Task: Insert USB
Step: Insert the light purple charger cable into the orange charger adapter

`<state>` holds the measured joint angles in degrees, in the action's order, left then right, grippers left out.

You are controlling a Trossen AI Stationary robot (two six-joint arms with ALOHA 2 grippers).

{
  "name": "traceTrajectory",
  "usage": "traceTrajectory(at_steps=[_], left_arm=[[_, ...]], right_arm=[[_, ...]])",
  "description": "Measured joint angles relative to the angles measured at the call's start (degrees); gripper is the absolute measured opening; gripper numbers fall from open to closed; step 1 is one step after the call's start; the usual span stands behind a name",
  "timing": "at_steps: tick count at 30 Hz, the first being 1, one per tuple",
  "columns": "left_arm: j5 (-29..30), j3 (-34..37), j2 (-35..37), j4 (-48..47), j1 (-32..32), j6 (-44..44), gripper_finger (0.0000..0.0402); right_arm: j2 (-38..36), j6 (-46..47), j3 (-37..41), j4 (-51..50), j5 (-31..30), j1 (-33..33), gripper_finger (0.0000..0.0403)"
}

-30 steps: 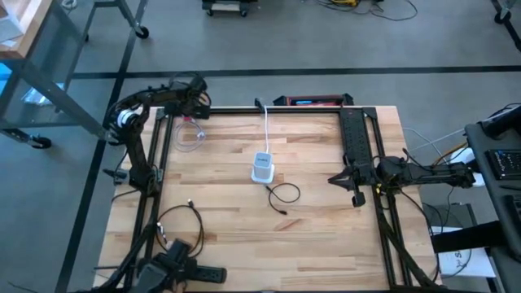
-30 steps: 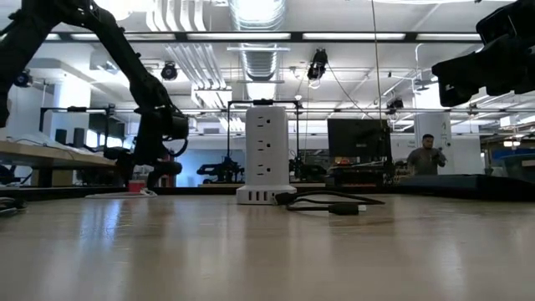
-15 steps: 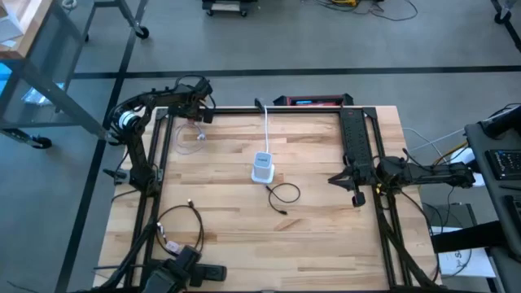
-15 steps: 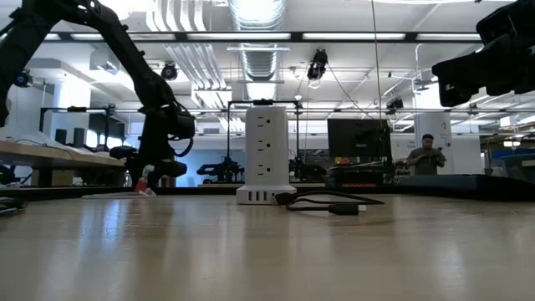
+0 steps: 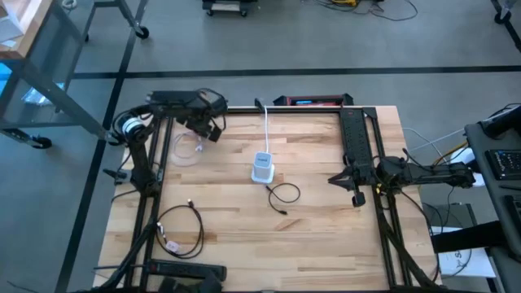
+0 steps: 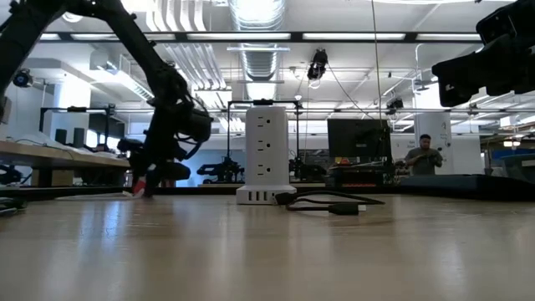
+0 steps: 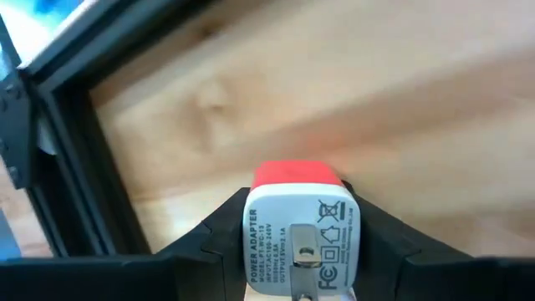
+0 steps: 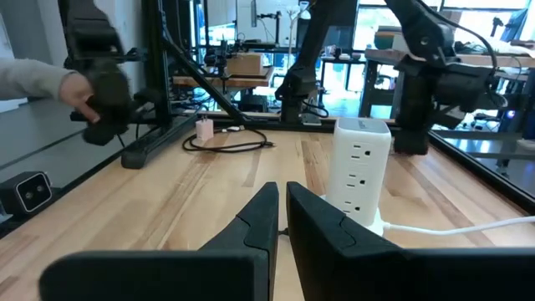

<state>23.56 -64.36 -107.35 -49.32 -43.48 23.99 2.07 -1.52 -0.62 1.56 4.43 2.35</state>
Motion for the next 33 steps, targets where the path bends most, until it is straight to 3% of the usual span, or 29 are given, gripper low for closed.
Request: traceTrajectory(at_steps=[4, 9, 14, 22, 28, 33], left_arm=[[2.0, 0.0, 0.4, 0.0, 5.3, 1.4, 0.0135], [-1.9, 0.0, 2.7, -3.5, 9.6, 3.4, 0.0134], [1.8, 0.5, 6.2, -14.2, 10.1, 10.2, 0.0136], [3.9, 6.9, 13.6, -16.6, 9.5, 16.6, 0.0134], [0.7, 15.6, 14.3, -6.7, 8.8, 18.1, 0.0139], [0.0, 18.2, 12.7, 0.0, 10.1, 16.6, 0.0134]], right_arm=[[0.0, 0.0, 0.0, 0.0, 0.0, 0.0, 0.0018], [0.0, 0.0, 0.0, 0.0, 0.0, 0.0, 0.0018], [0.0, 0.0, 0.0, 0.0, 0.0, 0.0, 0.0018], [0.0, 0.0, 0.0, 0.0, 0.0, 0.0, 0.0018], [0.0, 0.0, 0.0, 0.0, 0.0, 0.0, 0.0018], [0.0, 0.0, 0.0, 0.0, 0.0, 0.0, 0.0018]])
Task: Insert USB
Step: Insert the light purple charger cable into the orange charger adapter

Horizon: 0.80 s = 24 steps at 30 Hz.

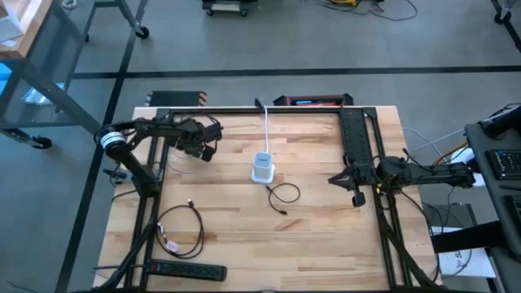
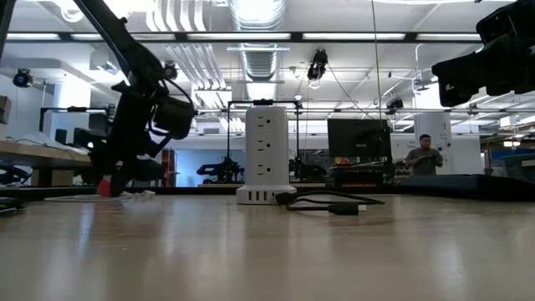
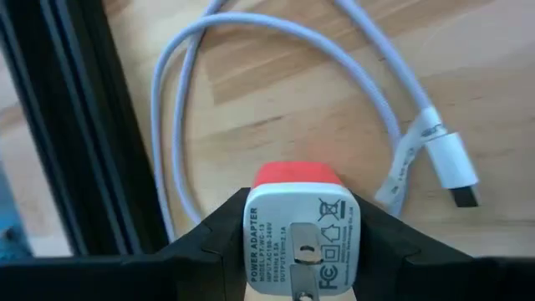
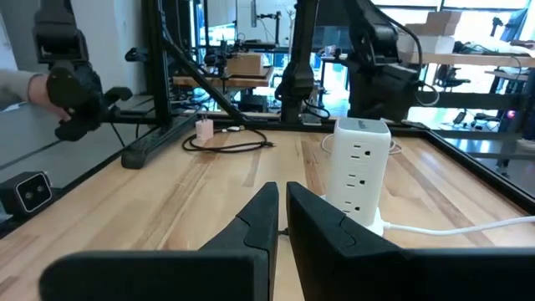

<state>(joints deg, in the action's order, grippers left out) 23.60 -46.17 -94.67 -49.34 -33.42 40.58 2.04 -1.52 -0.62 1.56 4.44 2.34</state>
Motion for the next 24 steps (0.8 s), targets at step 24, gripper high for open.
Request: traceTrajectory(at_steps=[24], left_arm=[[-13.7, -4.5, -0.5, 26.8, 18.4, -7.0, 0.0134]], right_arm=[[0.0, -0.9, 0.0, -0.2, 0.0, 0.0, 0.0018]])
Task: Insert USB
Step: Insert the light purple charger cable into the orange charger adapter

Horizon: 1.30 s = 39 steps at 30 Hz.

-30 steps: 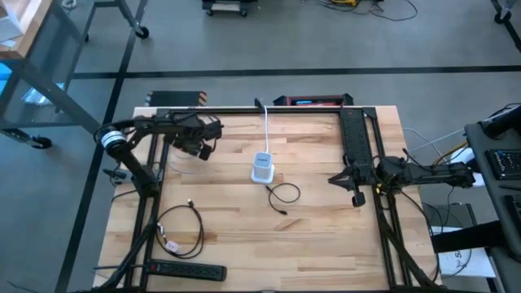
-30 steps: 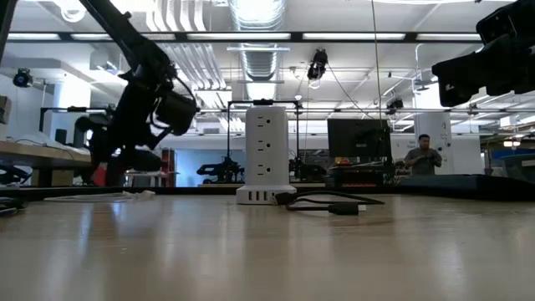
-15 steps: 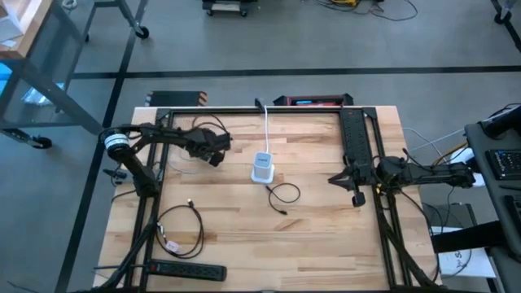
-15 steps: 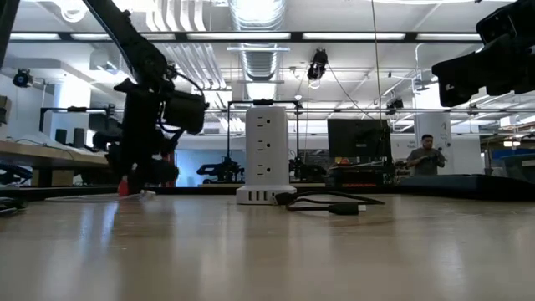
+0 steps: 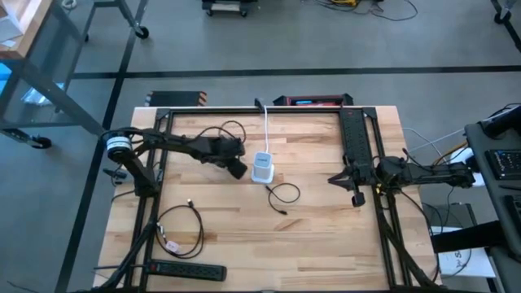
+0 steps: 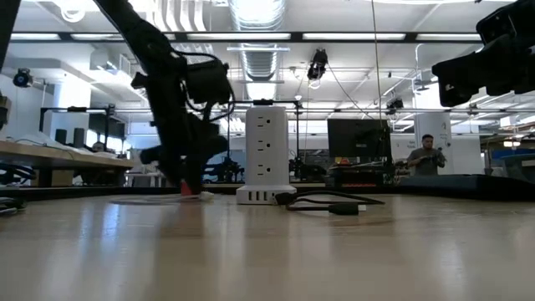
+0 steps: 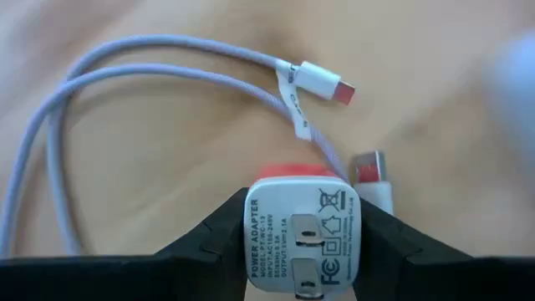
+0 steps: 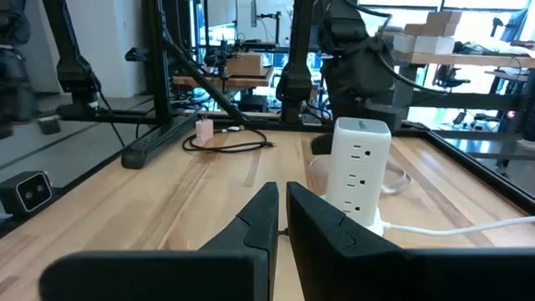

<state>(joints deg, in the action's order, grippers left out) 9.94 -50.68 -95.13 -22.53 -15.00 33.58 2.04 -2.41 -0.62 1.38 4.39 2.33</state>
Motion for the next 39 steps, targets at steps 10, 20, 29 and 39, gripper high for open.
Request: traceTrajectory(at_steps=[10, 20, 29, 39], left_arm=[[0.8, -0.4, 1.1, 1.0, 6.3, -3.5, 0.0138], [-1.4, 2.8, 3.4, 7.1, 17.9, 0.9, 0.0136], [4.4, 10.7, 2.4, 39.9, 28.0, -5.8, 0.0139], [15.1, 13.8, -5.5, 59.2, 20.8, -13.3, 0.0146]], right_arm=[[0.0, -7.7, 0.0, -0.2, -0.1, 0.0, 0.0018], [0.0, 7.9, 0.0, 7.9, 0.3, 0.0, 0.0018], [0.7, 12.0, 0.0, 10.3, -8.6, 0.0, 0.0018], [8.5, 14.4, 0.0, 14.9, -9.0, 0.1, 0.0018]])
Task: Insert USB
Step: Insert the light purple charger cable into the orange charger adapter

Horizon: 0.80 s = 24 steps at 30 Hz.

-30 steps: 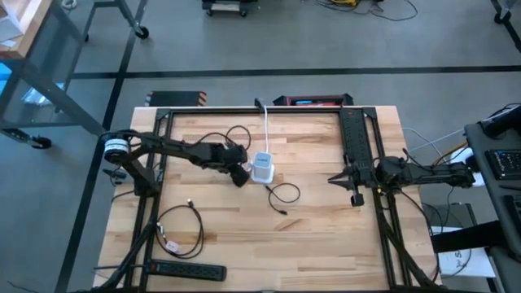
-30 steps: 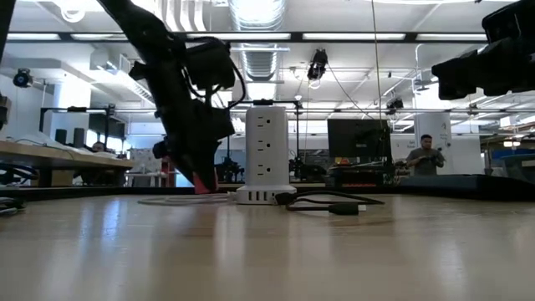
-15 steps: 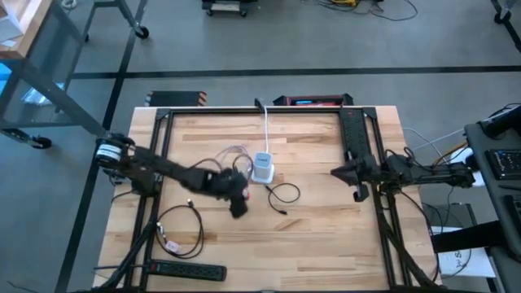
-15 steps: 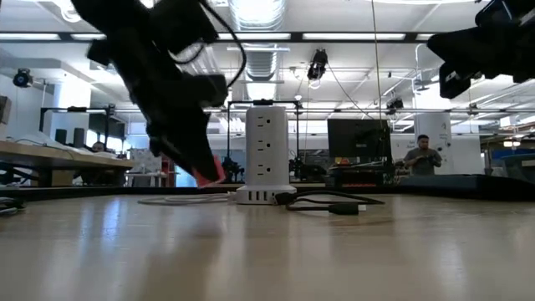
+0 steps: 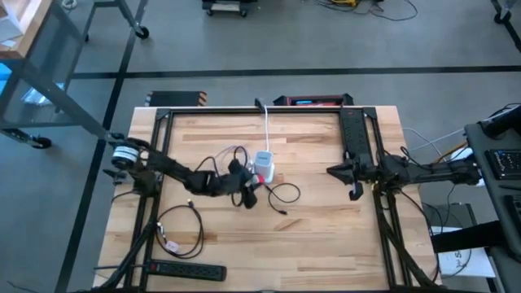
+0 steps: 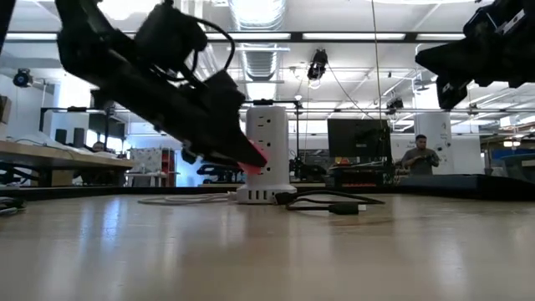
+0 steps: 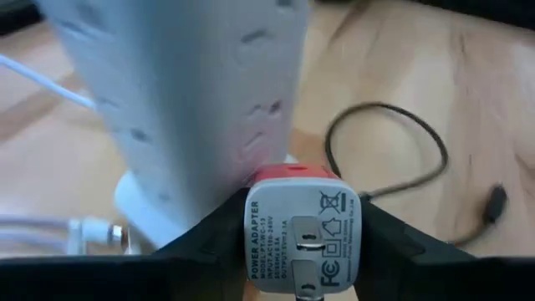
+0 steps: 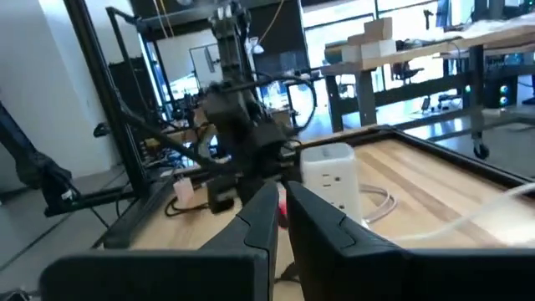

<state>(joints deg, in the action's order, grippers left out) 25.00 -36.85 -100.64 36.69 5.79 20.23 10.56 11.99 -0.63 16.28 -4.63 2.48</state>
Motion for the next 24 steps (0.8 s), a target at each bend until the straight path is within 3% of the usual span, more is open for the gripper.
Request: traceTrajectory(at_steps=[5, 12, 18, 24], left_arm=[[-3.0, -4.2, -6.0, 4.6, -6.4, -2.9, 0.0133], [-4.7, -10.7, -11.7, 2.1, -11.7, -6.3, 0.0144], [-6.5, -11.1, -8.7, -7.8, -8.9, -6.4, 0.0134], [-0.9, -7.7, 0.1, -16.2, -1.6, -5.8, 0.0140]], right_arm=[[7.4, 0.0, 0.0, 5.2, 0.0, 0.0, 0.0018], [20.5, 1.4, 0.0, 12.8, 0.0, 0.0, 0.0018], [31.7, 1.0, 0.0, 17.4, 0.1, 0.4, 0.0018], [45.6, -0.5, -2.8, 21.1, 0.0, 3.8, 0.0018]])
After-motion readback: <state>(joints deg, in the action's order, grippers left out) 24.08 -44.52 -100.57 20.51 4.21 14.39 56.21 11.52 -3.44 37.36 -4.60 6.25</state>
